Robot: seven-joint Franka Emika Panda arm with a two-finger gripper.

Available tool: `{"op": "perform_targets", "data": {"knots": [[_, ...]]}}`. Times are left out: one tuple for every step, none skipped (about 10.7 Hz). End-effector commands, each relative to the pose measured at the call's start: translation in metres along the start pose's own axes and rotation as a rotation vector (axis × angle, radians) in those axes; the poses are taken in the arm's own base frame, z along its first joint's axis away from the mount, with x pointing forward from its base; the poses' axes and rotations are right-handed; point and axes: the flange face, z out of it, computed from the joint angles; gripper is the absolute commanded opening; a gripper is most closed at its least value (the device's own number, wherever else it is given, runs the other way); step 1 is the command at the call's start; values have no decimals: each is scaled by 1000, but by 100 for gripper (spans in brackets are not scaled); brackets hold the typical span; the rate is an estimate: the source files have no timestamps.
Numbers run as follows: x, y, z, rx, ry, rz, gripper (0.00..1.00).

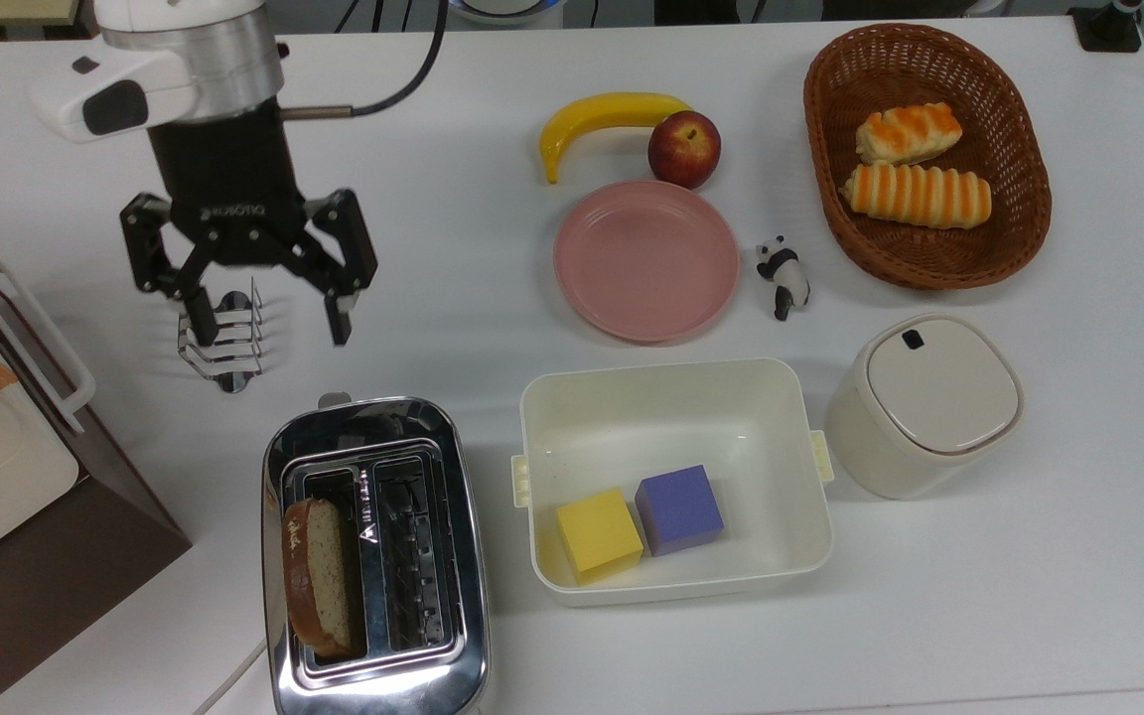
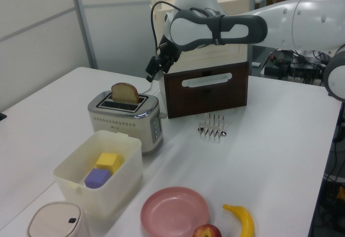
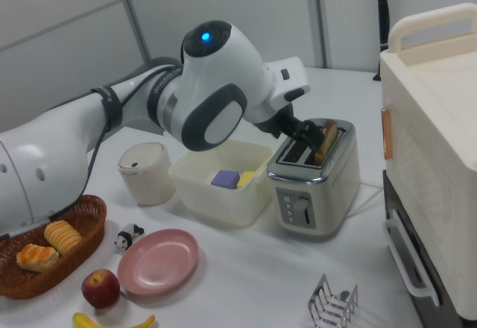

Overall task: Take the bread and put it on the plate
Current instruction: 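Lower the gripper over the toaster slot and close on the bread slice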

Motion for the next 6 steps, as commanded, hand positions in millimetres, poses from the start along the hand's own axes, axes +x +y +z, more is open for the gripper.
{"op": "perform_targets", "data": {"knots": [[7,4,19,26,157,90,100],[8,6,27,17,194,94,100],[9,2,37,16,234,94,100],[10,-2,46,14,281,97,100],[10,-3,56,7,312,97,100],[8,-6,65,6,327,94,100]]}}
